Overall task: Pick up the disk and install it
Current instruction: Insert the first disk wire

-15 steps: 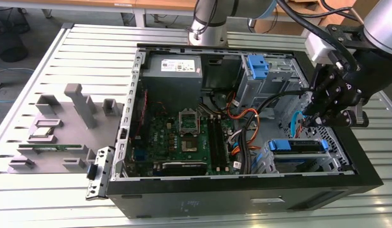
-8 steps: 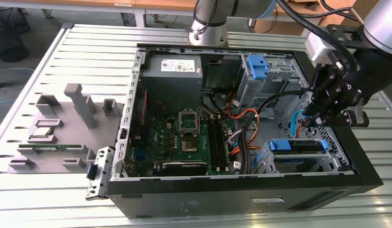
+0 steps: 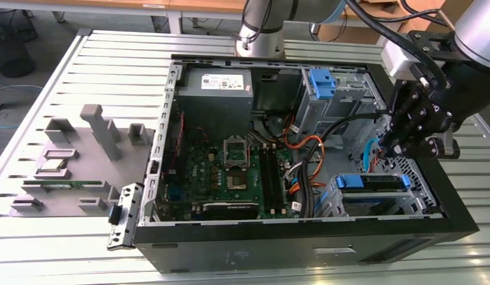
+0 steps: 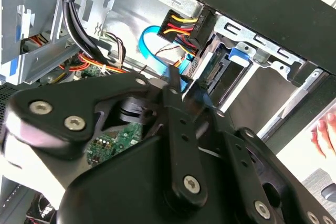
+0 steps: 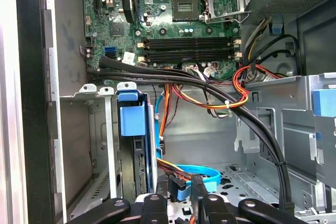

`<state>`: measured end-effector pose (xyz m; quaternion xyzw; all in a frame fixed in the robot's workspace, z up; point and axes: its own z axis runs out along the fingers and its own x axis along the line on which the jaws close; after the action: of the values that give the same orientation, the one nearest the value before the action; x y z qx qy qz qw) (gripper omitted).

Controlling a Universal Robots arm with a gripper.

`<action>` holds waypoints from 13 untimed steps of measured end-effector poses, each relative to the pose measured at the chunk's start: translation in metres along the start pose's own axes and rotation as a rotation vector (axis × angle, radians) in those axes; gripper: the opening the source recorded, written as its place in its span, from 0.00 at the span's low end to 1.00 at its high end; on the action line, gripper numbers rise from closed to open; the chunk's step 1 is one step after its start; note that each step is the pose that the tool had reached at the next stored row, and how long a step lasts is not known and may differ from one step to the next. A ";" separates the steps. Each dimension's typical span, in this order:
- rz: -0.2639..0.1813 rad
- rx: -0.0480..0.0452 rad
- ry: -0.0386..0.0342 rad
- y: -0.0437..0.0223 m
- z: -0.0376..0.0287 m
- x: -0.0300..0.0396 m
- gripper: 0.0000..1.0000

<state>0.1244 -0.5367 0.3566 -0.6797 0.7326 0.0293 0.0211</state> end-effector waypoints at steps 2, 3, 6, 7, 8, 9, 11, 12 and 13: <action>0.000 0.0000 0.0001 0.0000 0.0000 0.0000 0.24; 0.000 0.0000 0.0001 0.0000 0.0000 0.0000 0.18; 0.000 0.0000 0.0002 0.0000 0.0000 0.0000 0.16; 0.000 0.0000 0.0003 0.0000 0.0000 0.0000 0.16; 0.000 0.0000 0.0003 0.0000 0.0000 0.0000 0.16; 0.000 0.0000 0.0004 0.0000 0.0000 0.0000 0.16; 0.000 0.0000 0.0004 0.0000 0.0000 0.0000 0.16; 0.000 0.0001 0.0005 0.0000 0.0000 0.0001 0.16; 0.000 0.0005 0.0006 0.0009 0.0004 0.0006 0.16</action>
<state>0.1235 -0.5372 0.3562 -0.6796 0.7327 0.0289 0.0210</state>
